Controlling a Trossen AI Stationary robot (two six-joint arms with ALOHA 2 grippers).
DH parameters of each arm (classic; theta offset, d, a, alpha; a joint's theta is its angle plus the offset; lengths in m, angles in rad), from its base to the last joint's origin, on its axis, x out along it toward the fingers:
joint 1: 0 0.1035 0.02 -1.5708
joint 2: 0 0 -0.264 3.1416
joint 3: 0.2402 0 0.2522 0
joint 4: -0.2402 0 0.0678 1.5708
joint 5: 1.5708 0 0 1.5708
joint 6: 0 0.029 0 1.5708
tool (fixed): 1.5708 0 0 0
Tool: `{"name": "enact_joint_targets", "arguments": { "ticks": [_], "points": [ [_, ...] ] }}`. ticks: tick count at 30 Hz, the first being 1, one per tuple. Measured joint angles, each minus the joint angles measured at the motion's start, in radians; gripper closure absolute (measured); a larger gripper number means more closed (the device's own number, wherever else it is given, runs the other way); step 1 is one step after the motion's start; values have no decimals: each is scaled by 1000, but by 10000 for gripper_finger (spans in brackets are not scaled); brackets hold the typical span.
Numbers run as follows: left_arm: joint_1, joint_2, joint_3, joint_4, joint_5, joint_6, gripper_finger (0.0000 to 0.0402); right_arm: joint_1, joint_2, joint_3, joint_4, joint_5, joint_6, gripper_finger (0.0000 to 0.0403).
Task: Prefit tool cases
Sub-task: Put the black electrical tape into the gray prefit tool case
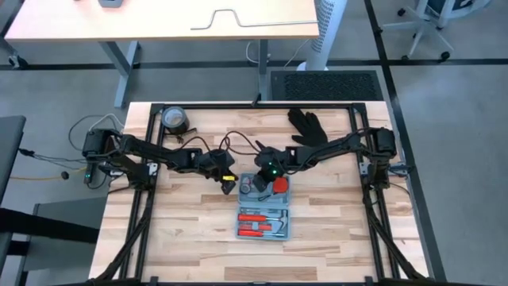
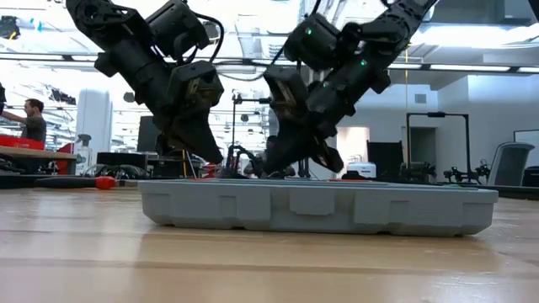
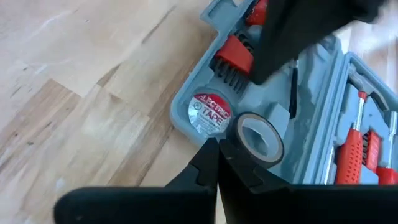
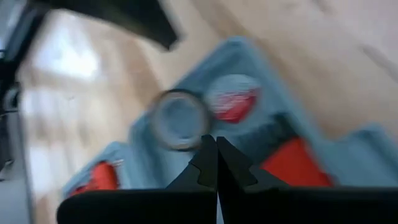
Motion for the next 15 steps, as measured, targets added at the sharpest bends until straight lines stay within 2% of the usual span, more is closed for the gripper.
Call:
{"name": "enact_joint_targets", "arguments": {
  "ticks": [6, 8, 15],
  "points": [
    [-20, 0, 0, 1, 104, 8, 401, 30, -10, 1, 11, -1, -25, 401],
    [-43, 0, 0, -10, 102, 10, 401, 45, -7, 1, 8, -1, -50, 390],
    [-103, 0, 0, -20, 10, -18, 401, 39, -6, 1, -4, 79, -187, 293]
  ]
}}
